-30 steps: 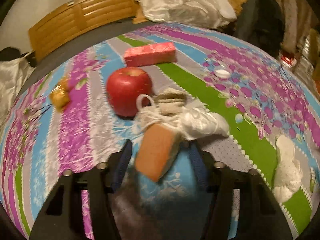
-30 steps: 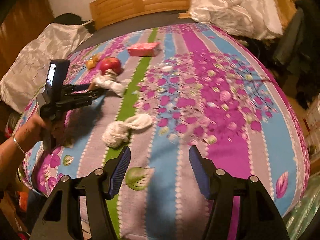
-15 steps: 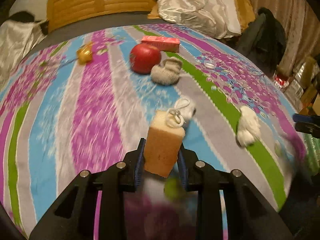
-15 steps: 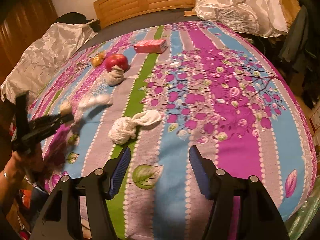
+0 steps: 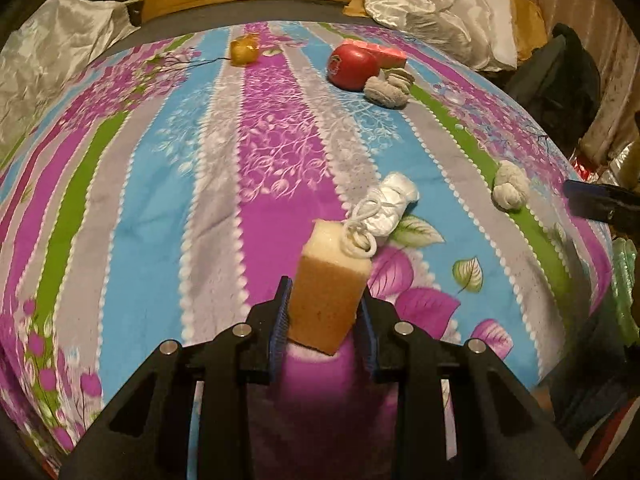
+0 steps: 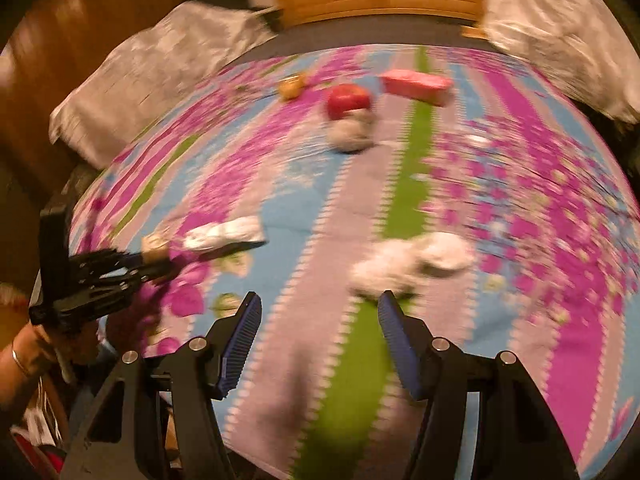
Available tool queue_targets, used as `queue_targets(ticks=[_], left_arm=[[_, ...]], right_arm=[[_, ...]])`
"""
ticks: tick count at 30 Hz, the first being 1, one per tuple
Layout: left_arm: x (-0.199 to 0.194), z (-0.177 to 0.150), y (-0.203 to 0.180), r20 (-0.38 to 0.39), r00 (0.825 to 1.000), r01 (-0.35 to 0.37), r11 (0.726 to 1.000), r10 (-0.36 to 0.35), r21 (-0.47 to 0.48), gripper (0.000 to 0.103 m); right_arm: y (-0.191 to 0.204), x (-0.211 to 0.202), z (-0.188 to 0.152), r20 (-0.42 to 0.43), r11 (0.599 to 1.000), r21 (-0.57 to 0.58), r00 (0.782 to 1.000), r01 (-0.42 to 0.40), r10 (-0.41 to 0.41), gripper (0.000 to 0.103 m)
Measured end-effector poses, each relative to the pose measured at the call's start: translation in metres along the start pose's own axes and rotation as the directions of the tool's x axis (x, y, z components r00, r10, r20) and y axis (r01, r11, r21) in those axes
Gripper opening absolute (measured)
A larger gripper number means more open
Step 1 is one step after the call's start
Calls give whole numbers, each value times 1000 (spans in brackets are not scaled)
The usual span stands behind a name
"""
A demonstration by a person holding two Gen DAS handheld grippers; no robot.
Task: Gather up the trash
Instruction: 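Grasp the tan sponge with the left tool while the right tool grasps the white knitted cloth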
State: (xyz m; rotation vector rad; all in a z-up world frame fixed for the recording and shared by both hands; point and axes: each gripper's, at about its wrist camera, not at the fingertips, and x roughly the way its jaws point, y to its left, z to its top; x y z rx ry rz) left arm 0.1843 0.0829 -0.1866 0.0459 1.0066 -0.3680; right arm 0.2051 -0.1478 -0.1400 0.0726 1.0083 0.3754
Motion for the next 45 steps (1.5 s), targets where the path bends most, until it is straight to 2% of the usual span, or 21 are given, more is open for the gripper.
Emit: queue_targets(ticks=[8,10,13,14,17,18,19,21,23,24,25,29,33,34,36,38,41,42,43,44,45], left_arm=[[-10,-8,9,30,999,-17,1000,17,-6,30],[-10,-10,14,34,999,-23,1000,23,-18,30],[-11,-10,21,38,999,-25,999,27,-42,30],[-11,-10,22,39,999,-25,999,27,-46,30],[-6,-9,22,31,999,-31,998,32,-52,30],[-5,-9,22,28,999,-29,998,31,-55,32],[-4,-9,22,24,999,-28,998,30,-58,34],[-2,-8,24,13,1000,-19,998,20,-67,50],[0,-8,26,2,1000,-14,997,14,-74,59],[1,-8,27,-1,1000,-12,997,12,-72,62],[1,-9,29,-1,1000,-8,997,8,-73,64],[4,-9,38,0,1000,11,995,-11,-95,64],[7,-6,34,-6,1000,2,999,-2,-52,46],[8,-6,34,-8,1000,-5,999,5,-53,45],[6,-3,39,-12,1000,15,996,-16,-90,44],[-1,2,43,15,997,78,987,-77,-144,45],[4,8,43,6,1000,30,989,-29,-144,52],[8,8,42,-8,999,38,989,-40,-146,45],[13,8,41,-32,998,44,988,-49,-147,33],[14,8,40,-52,998,13,991,-21,-135,25],[10,8,38,-52,999,-5,993,-1,-120,25]], right_arm=[[88,37,-3,-77,970,-229,995,-81,65,62],[98,37,-11,-61,963,-268,998,-36,21,62],[67,32,-10,-8,988,-138,998,66,-67,62],[45,30,-7,13,987,-43,987,158,-158,64],[-4,29,2,26,951,135,959,277,-283,70],[-14,33,4,14,944,163,956,288,-294,73],[-22,39,5,-6,942,184,958,282,-286,74],[-41,60,5,-86,937,232,965,260,-246,70],[-51,65,1,-79,933,282,974,225,-211,65],[-55,62,1,-57,932,299,978,207,-199,51],[-57,60,1,-49,933,312,984,178,-172,39],[-59,47,-1,-15,935,329,991,132,-135,35],[-55,37,-5,11,934,343,994,102,-113,35],[-56,35,-3,17,935,341,994,95,-108,35],[-52,32,-2,27,938,336,995,82,-96,35],[-48,28,-2,34,941,330,996,71,-87,35],[-41,19,-2,48,945,322,996,58,-78,35],[-41,17,-1,52,945,322,996,54,-75,35],[-41,15,-1,56,947,319,996,50,-71,35],[-38,10,-1,63,949,310,995,49,-72,35],[-37,5,-1,72,952,301,995,50,-75,35]])
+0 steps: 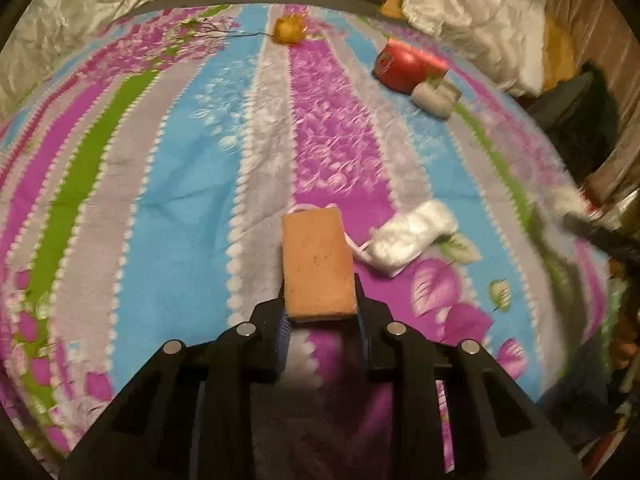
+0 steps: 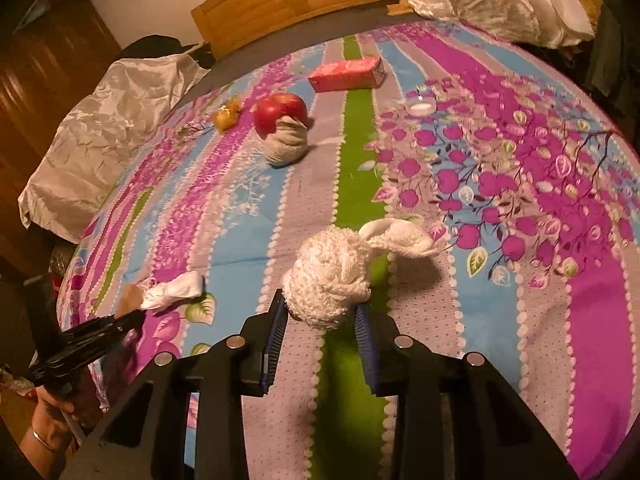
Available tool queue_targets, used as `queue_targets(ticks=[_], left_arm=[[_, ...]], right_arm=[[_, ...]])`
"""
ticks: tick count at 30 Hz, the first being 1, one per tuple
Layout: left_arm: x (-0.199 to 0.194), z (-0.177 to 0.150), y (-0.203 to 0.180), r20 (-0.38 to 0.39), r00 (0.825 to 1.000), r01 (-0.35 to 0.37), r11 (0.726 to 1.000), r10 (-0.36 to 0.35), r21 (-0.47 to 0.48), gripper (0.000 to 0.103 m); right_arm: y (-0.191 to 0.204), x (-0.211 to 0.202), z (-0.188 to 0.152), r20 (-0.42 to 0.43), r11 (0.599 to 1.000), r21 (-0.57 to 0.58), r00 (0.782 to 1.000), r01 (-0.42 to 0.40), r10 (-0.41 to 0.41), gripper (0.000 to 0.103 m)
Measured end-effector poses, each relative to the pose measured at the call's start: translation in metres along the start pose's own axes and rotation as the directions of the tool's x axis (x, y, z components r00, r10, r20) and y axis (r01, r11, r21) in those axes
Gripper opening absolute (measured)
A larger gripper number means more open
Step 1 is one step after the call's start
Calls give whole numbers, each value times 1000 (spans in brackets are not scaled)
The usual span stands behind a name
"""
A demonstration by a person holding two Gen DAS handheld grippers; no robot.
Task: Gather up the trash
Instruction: 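Grasp the tan sponge with the left tool while the right tool grasps the white knitted cloth, then carry the tan sponge and white knitted cloth over the wastebasket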
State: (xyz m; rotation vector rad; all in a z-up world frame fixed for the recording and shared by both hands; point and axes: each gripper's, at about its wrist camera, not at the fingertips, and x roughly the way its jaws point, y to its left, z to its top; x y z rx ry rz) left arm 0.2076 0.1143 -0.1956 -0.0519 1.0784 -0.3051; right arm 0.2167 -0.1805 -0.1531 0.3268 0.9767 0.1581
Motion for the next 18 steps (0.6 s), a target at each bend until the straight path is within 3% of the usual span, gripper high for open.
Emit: queue_targets(ticks=[4,7,9,12,18], left_arm=[[-51,3,-9,103,990,-111,989,101,98,25],[-95,16,-31,236,949,-263,939,210,221,25],[-114,26,-41,297,931,-293,920,212,260,25],[-143,43,-63,407,888,-357,878,213,319,25],[-177,80,-86,502,852,-350,873,147,339,25]], right_arm=[[5,-24,0,46,999,-45,999,-4,6,35],[7,-40,0,74,998,-57,997,-15,19,35],[8,-51,-1,93,998,-59,995,-24,30,35],[7,-67,0,122,998,-62,992,-29,37,35],[-4,-107,-3,201,999,-49,979,-14,24,35]])
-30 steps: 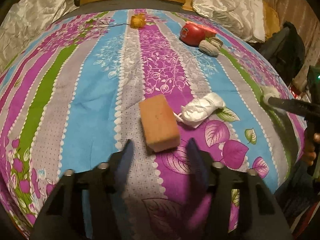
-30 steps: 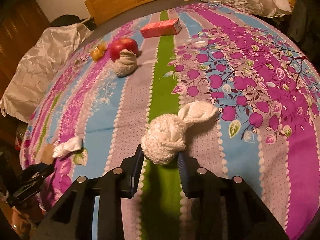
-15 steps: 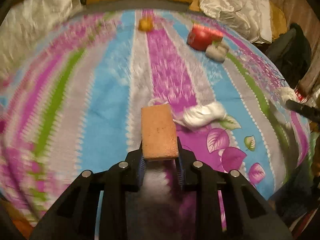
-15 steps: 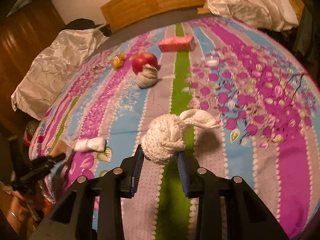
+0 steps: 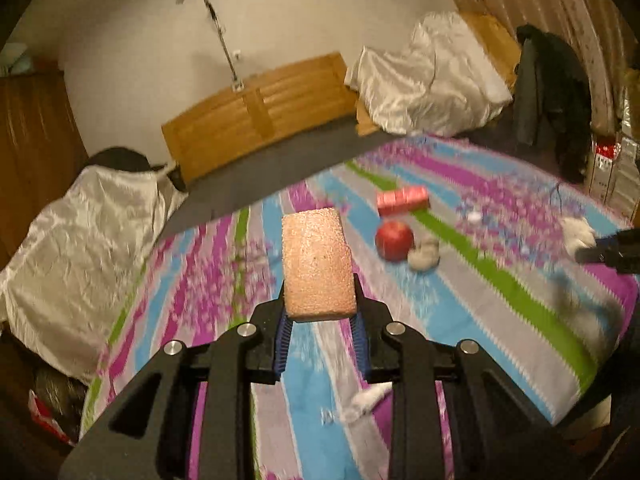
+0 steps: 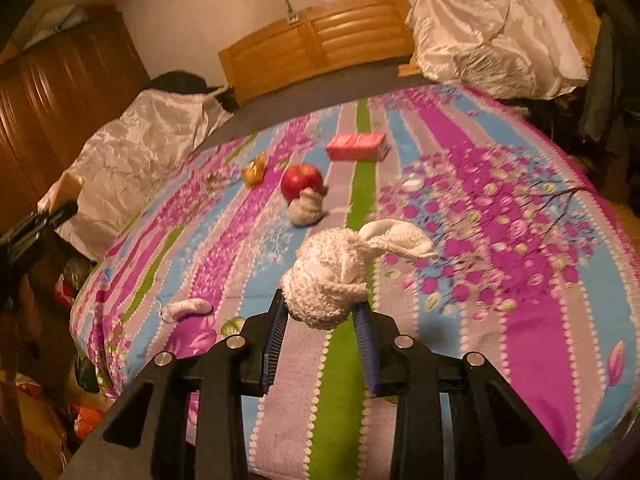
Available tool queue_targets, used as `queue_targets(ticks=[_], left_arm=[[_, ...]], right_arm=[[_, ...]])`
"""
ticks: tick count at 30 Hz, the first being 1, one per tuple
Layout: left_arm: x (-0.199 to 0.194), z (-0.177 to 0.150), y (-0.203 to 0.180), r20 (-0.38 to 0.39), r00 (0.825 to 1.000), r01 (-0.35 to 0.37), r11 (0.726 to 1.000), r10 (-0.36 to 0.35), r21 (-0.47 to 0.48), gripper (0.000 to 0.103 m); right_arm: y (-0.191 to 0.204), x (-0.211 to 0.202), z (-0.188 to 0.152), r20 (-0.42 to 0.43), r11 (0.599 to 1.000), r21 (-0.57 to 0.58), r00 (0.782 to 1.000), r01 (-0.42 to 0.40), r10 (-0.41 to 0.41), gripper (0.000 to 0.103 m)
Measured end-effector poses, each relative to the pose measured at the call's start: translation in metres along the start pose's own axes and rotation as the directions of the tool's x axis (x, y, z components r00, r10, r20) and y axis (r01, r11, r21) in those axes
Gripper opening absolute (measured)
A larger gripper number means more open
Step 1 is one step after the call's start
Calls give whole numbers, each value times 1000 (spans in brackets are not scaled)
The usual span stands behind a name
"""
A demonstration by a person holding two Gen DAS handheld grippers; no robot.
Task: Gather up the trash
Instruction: 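Carry the tan sponge and white knitted cloth over the wastebasket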
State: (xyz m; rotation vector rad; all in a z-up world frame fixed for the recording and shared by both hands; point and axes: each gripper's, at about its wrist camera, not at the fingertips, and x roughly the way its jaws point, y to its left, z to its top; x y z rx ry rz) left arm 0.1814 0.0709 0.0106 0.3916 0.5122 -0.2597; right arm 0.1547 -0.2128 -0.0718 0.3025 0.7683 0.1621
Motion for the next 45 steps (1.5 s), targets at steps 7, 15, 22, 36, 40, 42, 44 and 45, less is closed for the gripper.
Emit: queue_targets(ticks=[7,15,22,36,40,42,44,45], left_arm=[[0,35,-58,60,987,149,987,-152,52,25],[-2,66,-191,82,904,401,898,-420,182,25],[-3,91,-320,14,751,631,724,-660,277,25],[-26,120,-543,-213,496,838,400,-842,371,25],[-38,108,-590,-252,494,834,372,-832,407,25],[-43,104,-605,-268,500,829,366,-824,422,25],[-48,96,-620,-284,502,826,357,-817,436,25],[-51,92,-626,-298,501,828,349,-813,438,25]], right_arm=[[-25,-70,4,127,995,-4,987,100,-98,35],[-97,-179,-3,258,957,109,922,269,-289,35],[-175,-269,-39,264,861,237,824,449,-502,35],[-292,-381,-132,43,592,283,607,754,-793,35],[-306,-376,-154,-19,583,294,614,757,-789,35],[-309,-373,-166,-43,577,304,616,758,-787,35],[-309,-369,-174,-58,573,322,620,754,-783,35],[-310,-366,-178,-68,569,339,623,749,-779,35]])
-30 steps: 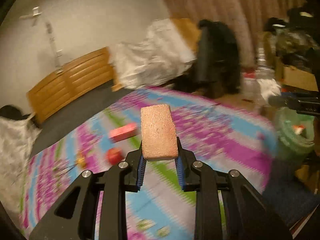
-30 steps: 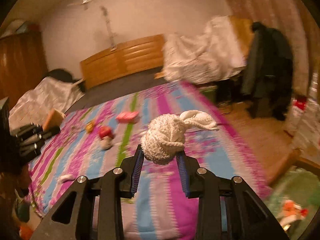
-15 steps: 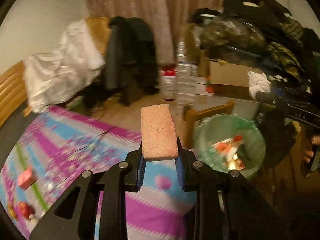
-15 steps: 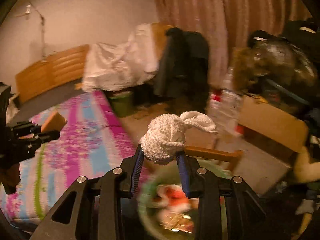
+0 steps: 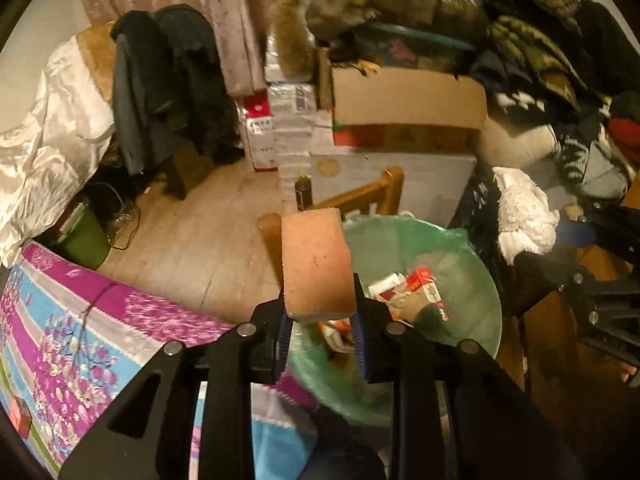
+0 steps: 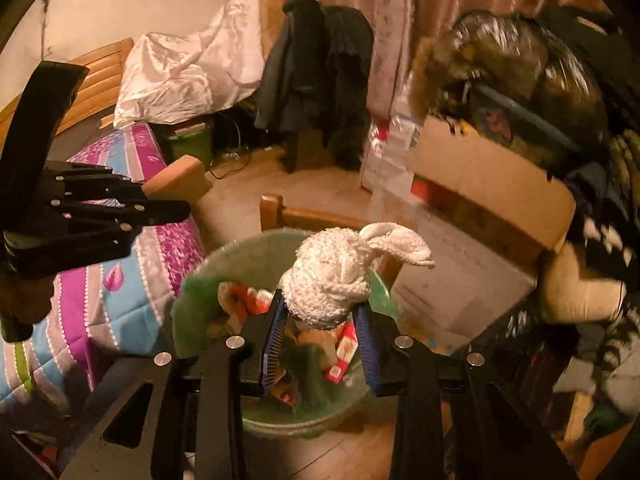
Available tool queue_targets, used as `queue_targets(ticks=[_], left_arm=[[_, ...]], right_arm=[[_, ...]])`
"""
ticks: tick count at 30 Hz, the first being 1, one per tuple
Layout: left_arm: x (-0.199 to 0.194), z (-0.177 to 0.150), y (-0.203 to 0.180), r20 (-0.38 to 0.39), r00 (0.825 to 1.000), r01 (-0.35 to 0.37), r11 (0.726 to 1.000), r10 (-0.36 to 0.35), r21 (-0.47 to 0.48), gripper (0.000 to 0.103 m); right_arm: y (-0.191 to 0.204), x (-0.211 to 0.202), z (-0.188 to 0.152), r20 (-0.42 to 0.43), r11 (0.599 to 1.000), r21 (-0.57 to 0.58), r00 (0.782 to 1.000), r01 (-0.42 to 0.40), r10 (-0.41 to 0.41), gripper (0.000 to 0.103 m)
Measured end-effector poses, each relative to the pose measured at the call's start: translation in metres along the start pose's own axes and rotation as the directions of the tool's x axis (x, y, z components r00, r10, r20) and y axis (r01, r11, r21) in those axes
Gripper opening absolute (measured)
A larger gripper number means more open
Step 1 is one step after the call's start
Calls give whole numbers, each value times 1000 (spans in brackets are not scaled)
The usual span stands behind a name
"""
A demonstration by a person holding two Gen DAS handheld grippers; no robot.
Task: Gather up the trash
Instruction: 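Carry the tan sponge and white knitted cloth over the wastebasket, then open both tools to drop the sponge and cloth into the wastebasket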
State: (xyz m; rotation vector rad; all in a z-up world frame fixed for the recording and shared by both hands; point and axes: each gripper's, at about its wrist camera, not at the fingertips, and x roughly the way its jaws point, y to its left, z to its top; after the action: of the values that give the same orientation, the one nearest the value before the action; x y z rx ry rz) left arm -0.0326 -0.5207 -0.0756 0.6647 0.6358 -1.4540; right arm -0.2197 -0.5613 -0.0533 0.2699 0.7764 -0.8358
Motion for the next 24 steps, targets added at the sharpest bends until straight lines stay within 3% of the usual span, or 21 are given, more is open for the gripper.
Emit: queue_targets(ticks=[9,21,24], left_arm=[[10,3,-19,-29,1000,-1,999,2,32,25],[11,7,-23,-32,999,-5,999,6,42,25],[13,8,-26,-41,999,6,999,-4,46,26]], right_arm=[[-14,8,-19,-11,994,105,999,-31,32,35],[-11,5,-11,11,988,120,995,-95,94,36],[-9,6,-9,11,988,125,996,-92,91,50]])
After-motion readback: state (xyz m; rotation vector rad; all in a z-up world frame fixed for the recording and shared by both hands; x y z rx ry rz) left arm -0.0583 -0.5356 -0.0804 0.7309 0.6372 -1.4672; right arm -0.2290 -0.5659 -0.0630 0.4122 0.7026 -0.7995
